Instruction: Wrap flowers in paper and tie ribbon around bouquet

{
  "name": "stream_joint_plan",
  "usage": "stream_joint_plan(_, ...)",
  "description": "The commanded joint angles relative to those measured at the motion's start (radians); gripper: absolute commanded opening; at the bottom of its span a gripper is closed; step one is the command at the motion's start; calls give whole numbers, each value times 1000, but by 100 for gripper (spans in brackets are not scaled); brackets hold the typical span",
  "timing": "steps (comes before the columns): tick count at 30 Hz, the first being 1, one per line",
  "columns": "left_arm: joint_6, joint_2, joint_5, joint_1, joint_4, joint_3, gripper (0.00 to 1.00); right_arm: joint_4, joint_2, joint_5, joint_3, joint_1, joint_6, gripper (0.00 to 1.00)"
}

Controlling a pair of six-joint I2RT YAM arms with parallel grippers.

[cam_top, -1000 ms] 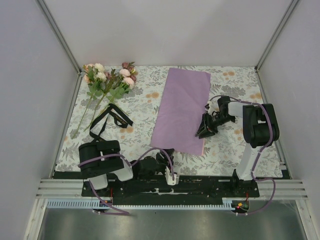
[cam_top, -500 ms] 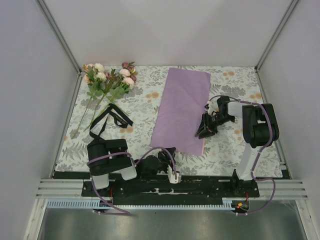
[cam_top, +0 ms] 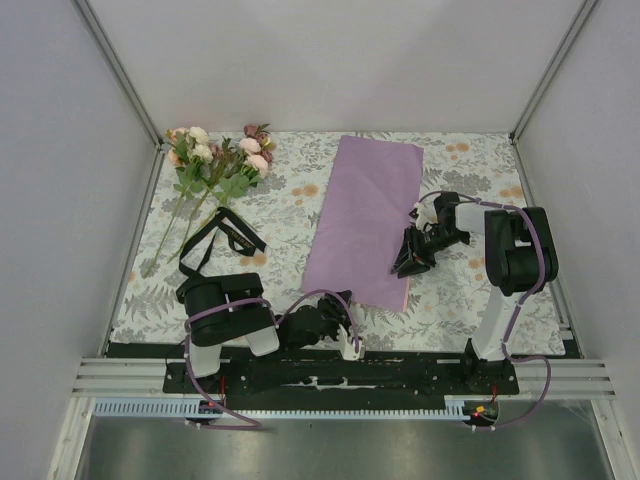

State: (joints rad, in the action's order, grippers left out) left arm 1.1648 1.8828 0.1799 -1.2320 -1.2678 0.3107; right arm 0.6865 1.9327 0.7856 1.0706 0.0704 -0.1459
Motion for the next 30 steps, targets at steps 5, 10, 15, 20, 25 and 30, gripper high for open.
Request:
stream_joint_plan(5, 70, 58, -8, 11, -136, 54, 38, 19, 23, -40, 26, 6, 8, 39)
stream_joint_plan(10, 104, 98, 10, 9, -162, 96, 38, 19, 25, -42, 28, 8, 3, 39)
stream_joint_plan(15, 105, 108, 27, 9, -139, 143, 19, 18, 14, 4, 34, 9, 15, 39)
stream_joint_plan(20, -57, -26, 90, 9, 14, 151, 2, -62, -223, 159, 66, -98, -6, 54)
stream_joint_plan(25, -527, -296, 150, 81, 471, 280, 2, -44, -368, 178, 149, -262, -30, 89)
stream_joint_plan(30, -882, -462, 83, 183, 698, 361, 2, -8, -420, 141, 49, -320, -47, 94)
